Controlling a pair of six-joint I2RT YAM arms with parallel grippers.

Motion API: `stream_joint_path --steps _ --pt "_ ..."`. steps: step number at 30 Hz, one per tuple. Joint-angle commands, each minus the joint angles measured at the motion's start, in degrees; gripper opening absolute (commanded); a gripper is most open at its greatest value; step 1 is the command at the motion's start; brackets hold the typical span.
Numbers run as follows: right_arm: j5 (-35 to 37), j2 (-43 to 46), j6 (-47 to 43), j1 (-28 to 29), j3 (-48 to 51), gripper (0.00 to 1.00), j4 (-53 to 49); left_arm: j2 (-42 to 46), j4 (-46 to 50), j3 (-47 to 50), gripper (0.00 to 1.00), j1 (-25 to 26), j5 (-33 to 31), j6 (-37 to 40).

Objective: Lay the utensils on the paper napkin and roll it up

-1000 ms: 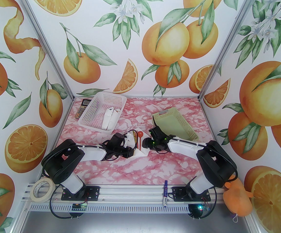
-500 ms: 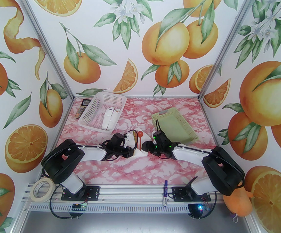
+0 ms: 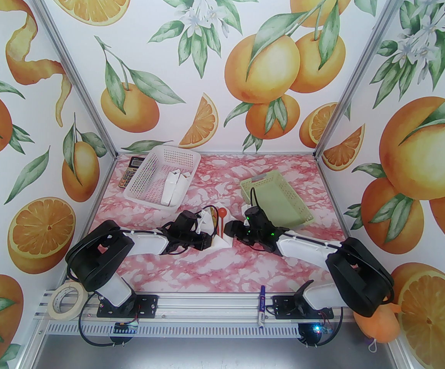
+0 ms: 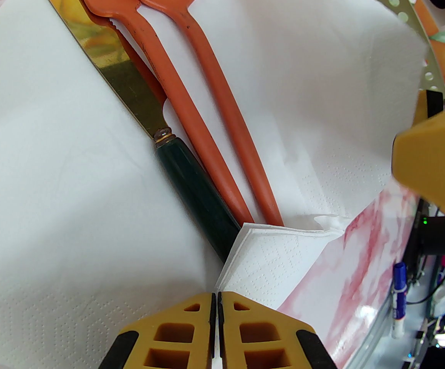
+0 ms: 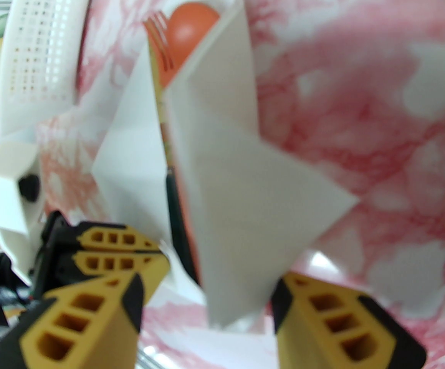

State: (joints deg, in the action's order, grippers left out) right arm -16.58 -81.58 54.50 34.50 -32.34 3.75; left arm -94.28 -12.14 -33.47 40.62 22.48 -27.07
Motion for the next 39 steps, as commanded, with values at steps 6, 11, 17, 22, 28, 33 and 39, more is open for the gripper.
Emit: stream_joint_path --steps 6,11,17,22,28,33,39 --pt "0.1 1.1 -2.2 -1.5 -1.1 0.60 2.1 0.0 0.8 0.5 0.13 -0.2 -0.9 0.1" --pt "0.1 1.0 -4.5 -2.6 -2.9 0.57 0.7 0.3 1.1 0.6 0.13 -0.2 -1.1 0.3" --pt "2.4 1.5 -8.2 -3.4 -6.0 0.50 -5.7 0.5 1.5 0.5 0.13 -0.3 -1.2 0.3" --pt "4.2 1.3 -9.5 -3.4 -7.2 0.35 -9.1 0.4 1.5 0.4 0.13 -0.2 -1.5 0.3" --pt "3.0 1.2 -10.0 -3.3 -7.7 0.12 -9.7 0.2 1.5 0.3 0.13 -0.3 -1.5 0.3" --pt "0.0 0.8 -9.2 -2.8 -7.7 0.01 -7.4 -0.1 1.4 0.2 0.13 -0.3 -1.7 0.2" --pt "-2.4 -1.1 -6.7 -1.0 -7.7 0.01 -3.6 -0.2 1.3 0.1 0.13 -0.3 -1.6 0.2"
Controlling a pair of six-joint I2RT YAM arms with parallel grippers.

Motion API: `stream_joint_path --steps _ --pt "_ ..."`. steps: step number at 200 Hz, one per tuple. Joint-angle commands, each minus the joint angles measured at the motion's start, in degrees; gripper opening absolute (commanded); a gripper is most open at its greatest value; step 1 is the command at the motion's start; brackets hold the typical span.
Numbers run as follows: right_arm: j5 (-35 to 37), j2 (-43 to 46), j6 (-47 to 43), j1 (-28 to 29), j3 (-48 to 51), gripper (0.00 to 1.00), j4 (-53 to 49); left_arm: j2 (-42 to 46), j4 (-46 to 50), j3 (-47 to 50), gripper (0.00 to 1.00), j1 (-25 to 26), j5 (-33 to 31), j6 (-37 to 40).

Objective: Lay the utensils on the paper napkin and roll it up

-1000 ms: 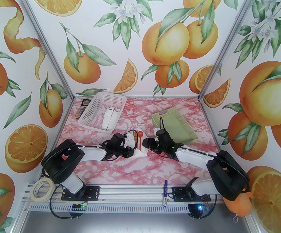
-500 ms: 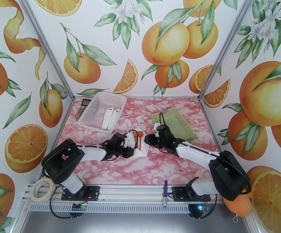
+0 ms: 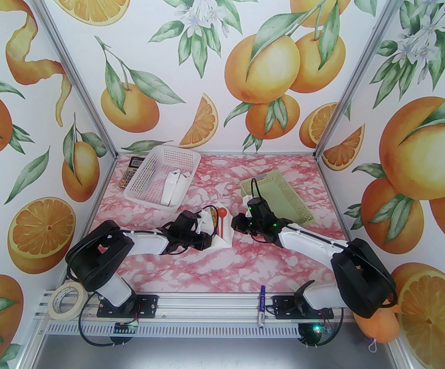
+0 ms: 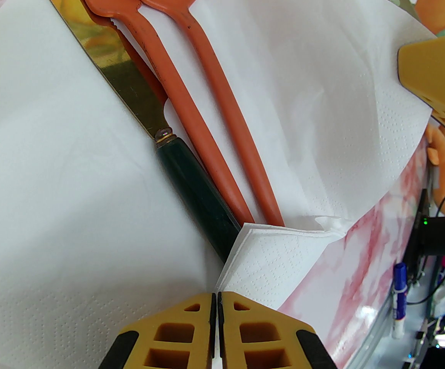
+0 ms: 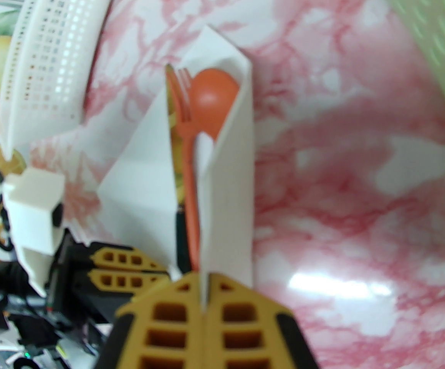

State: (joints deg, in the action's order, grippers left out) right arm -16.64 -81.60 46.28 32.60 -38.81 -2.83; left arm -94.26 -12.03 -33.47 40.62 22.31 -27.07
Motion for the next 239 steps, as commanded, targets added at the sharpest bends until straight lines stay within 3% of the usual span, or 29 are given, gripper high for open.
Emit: stream_joint_path --steps 1,239 --pt "-2.5 -1.5 2.0 1.3 -1.2 0.01 3.7 -0.2 1.3 0.0 0.13 -0.3 -1.4 0.2" --pt "-4.6 -15.8 14.4 8.7 0.8 0.00 28.0 0.1 0.6 0.7 0.13 -0.3 -1.6 -0.3"
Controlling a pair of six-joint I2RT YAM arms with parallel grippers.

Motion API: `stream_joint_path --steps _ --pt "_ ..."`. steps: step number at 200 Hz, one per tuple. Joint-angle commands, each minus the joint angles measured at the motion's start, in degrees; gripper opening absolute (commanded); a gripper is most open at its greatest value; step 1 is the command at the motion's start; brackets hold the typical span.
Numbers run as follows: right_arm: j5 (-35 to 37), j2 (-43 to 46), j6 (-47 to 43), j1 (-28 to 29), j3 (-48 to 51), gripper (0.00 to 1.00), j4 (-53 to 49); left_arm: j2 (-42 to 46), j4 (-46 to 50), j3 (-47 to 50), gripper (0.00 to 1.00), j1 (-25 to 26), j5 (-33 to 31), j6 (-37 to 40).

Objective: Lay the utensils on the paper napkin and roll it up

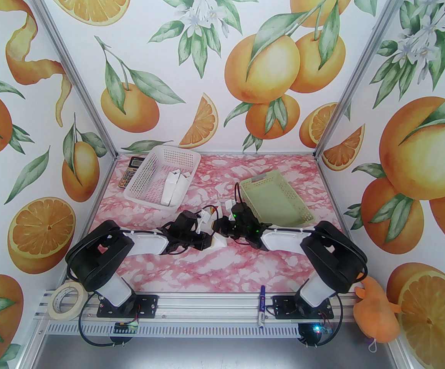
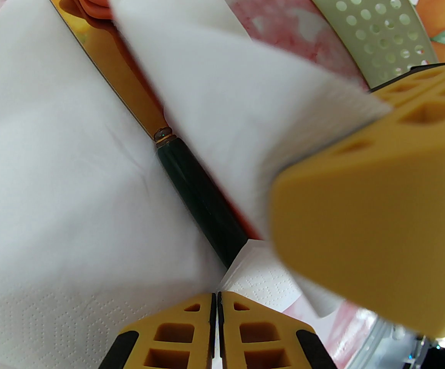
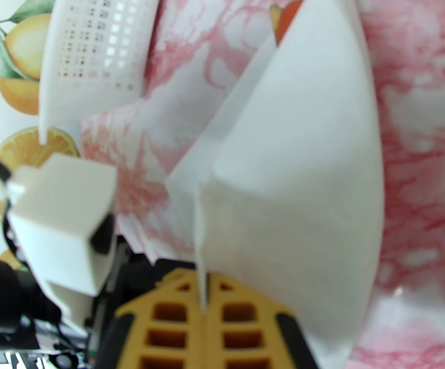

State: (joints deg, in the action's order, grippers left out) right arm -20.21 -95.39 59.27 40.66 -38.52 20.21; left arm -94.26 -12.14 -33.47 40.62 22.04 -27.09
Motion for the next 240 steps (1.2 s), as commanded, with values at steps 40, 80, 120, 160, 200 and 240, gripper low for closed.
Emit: stream_joint_path --steps 40,80,120,160,200,240 --pt "-1.4 -5.4 2.8 1.0 0.6 0.00 8.3 0.2 0.8 0.8 0.13 -0.3 -1.3 -0.2" --pt "-1.4 -7.6 3.1 1.0 0.8 0.00 9.8 0.3 0.8 0.9 0.13 -0.3 -1.4 -0.2" --pt "-0.7 -8.7 2.4 1.1 1.2 0.00 8.9 1.0 1.5 0.9 0.13 -0.2 -1.9 -0.2" --pt "-0.1 -9.5 2.0 1.1 1.8 0.04 8.4 3.8 2.8 1.4 0.14 -1.0 -2.3 -0.1" --pt "0.2 -10.2 1.4 1.1 2.0 0.10 7.8 8.5 3.9 2.6 0.18 -3.1 -1.4 -0.4" --pt "-0.2 -10.7 1.5 1.1 2.2 0.18 8.4 12.2 3.2 4.1 0.22 -6.2 0.5 -3.1"
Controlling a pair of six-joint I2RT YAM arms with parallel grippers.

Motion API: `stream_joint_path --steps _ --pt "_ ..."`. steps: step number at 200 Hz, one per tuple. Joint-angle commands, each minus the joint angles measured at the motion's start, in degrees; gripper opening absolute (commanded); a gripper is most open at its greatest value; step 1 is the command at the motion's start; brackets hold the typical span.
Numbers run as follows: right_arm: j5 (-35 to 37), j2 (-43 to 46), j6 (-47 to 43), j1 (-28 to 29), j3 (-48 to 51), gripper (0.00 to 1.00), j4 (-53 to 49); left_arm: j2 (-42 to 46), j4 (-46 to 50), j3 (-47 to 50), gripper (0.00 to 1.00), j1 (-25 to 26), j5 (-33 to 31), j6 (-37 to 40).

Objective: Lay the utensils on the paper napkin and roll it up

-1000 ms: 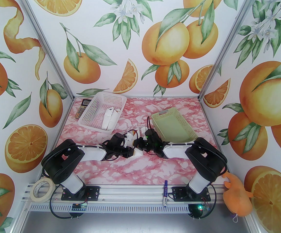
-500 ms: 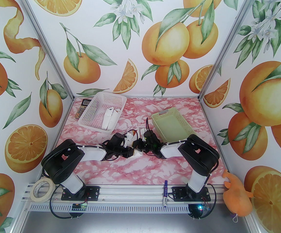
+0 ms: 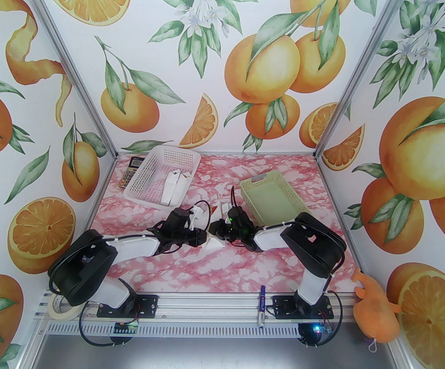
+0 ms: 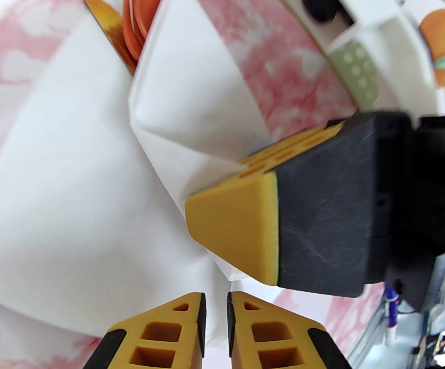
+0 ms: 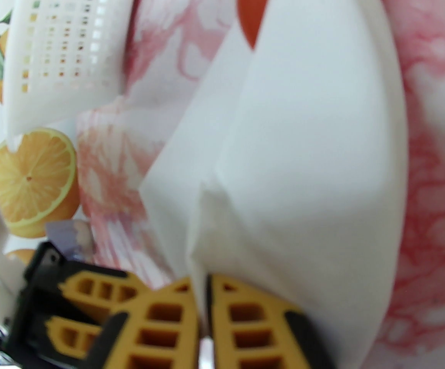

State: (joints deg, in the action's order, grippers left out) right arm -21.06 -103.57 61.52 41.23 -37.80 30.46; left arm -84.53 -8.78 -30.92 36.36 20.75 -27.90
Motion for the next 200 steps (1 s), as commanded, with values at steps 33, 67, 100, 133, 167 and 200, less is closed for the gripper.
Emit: stream_joint_path --steps 33,67,100,133,167,200 --pt "0.7 -2.5 -0.9 0.6 1.5 0.28 -2.2 3.3 -4.8 3.9 0.24 -5.2 4.4 -7.9" --pt "0.6 -2.8 -0.9 0.5 1.8 0.38 -2.1 3.0 -11.4 6.6 0.28 -8.2 6.8 -12.6" --pt "0.4 -3.1 -0.8 0.5 1.9 0.46 -1.7 1.6 -14.7 6.6 0.32 -8.7 8.7 -14.5" --pt "0.4 -3.6 -0.7 0.5 2.1 0.47 -1.1 0.3 -15.7 6.2 0.33 -8.8 8.6 -14.9" --pt "0.3 -4.4 -0.3 0.4 2.3 0.41 -0.5 -2.1 -18.3 5.9 0.33 -8.8 9.3 -15.7" --pt "0.1 -4.9 0.2 0.5 2.5 0.37 0.4 -4.8 -21.1 4.9 0.33 -8.8 10.2 -16.6"
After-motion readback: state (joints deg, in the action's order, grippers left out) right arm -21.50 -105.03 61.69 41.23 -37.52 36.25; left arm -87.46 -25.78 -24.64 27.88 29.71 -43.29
